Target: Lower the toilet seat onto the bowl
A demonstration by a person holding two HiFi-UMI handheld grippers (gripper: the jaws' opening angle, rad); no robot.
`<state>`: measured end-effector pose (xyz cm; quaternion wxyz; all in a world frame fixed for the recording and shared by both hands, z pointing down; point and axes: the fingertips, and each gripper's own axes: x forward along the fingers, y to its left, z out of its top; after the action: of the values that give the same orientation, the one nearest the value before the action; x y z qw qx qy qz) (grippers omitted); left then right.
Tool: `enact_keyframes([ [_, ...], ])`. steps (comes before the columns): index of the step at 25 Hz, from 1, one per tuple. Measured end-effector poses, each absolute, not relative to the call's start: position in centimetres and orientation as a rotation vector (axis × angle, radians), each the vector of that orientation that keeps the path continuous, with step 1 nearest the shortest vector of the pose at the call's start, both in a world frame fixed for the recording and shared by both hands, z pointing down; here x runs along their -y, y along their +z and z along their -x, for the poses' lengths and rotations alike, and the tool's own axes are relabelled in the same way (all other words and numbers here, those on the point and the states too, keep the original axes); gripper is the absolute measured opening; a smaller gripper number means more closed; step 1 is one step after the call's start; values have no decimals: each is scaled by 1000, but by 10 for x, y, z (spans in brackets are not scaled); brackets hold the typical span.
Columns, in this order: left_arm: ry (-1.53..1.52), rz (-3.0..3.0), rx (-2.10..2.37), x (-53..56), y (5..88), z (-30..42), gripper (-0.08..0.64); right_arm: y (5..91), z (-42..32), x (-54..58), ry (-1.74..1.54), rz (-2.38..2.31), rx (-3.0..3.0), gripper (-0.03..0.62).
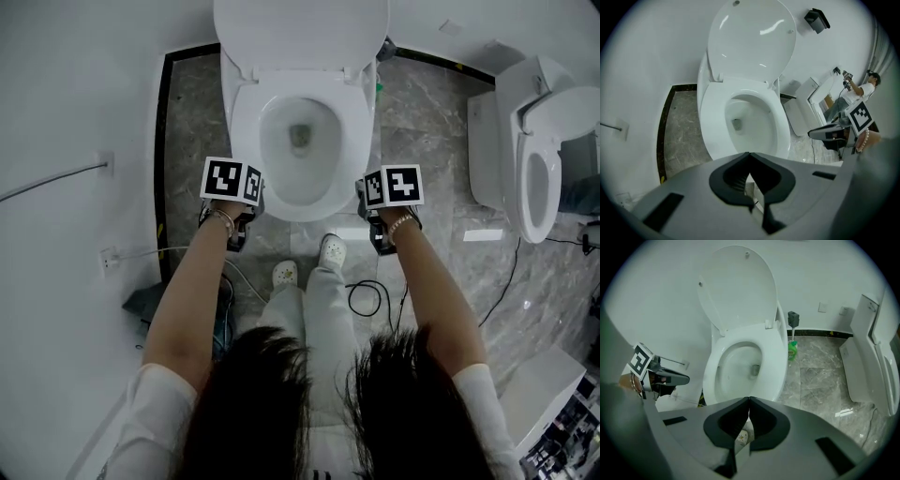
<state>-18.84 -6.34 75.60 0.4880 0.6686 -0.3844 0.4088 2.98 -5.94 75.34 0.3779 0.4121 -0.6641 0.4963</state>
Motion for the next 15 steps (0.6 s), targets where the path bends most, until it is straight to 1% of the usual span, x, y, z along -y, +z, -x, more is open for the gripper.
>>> enact_keyframes([
  [8, 982, -1669, 948, 64, 722, 182, 9, 706, -20, 61, 1258, -1080, 1773, 28],
  [15, 962, -1776, 989, 69, 667, 171, 9, 655, -15, 59, 1204, -1075, 1866, 29],
])
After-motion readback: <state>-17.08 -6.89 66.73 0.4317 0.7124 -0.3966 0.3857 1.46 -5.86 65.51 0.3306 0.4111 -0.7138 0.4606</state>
